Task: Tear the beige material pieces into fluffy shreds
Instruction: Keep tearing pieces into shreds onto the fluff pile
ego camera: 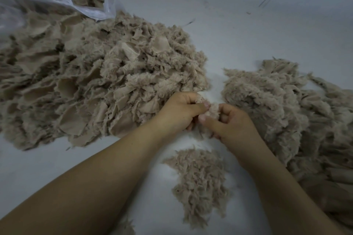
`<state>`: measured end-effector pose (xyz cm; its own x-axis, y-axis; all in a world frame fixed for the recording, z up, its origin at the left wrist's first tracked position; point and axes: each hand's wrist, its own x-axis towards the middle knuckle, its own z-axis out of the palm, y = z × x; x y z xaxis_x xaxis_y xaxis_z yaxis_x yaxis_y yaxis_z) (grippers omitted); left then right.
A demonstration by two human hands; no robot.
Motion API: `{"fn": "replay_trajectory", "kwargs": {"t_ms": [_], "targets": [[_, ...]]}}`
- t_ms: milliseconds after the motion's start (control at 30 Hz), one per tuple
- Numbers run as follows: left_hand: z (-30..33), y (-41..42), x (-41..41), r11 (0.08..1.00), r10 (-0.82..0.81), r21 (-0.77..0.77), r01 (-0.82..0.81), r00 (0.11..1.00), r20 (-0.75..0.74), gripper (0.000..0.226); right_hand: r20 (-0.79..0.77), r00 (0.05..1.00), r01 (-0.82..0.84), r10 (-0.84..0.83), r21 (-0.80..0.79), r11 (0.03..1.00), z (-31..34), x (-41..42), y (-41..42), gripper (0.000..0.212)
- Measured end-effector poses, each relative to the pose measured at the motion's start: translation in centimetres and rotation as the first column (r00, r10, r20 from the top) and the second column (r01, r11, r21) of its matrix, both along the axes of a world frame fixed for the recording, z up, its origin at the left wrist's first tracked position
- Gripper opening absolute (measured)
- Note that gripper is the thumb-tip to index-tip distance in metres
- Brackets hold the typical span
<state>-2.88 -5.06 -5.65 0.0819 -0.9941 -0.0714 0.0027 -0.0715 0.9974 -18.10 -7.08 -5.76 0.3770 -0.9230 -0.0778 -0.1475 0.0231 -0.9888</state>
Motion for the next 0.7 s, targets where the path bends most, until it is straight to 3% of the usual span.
{"fn": "replay_trajectory", "kwargs": {"t_ms": [100,500,700], "targets": [[0.05,0.04,-0.22,1.0,0.017,-0.004,-0.017,1.0,-0.019,0.031,-0.028,0.999,0.038,-0.04,-0.056,0.998,-0.37,-0.16,-0.12,0.023],[-0.56,-0.04,-0.36,0.968,0.241,-0.026,-0.251,0.949,-0.204,0.045,0.017,0.994,0.108,-0.109,0.044,0.993,-0.68,-0.04,-0.34,0.052],[-0.71,-0.01,0.01,0.943,0.318,-0.013,-0.334,0.907,-0.276,0.041,0.027,0.985,0.17,-0.173,0.086,0.982,-0.95,-0.11,-0.51,0.043]]}}
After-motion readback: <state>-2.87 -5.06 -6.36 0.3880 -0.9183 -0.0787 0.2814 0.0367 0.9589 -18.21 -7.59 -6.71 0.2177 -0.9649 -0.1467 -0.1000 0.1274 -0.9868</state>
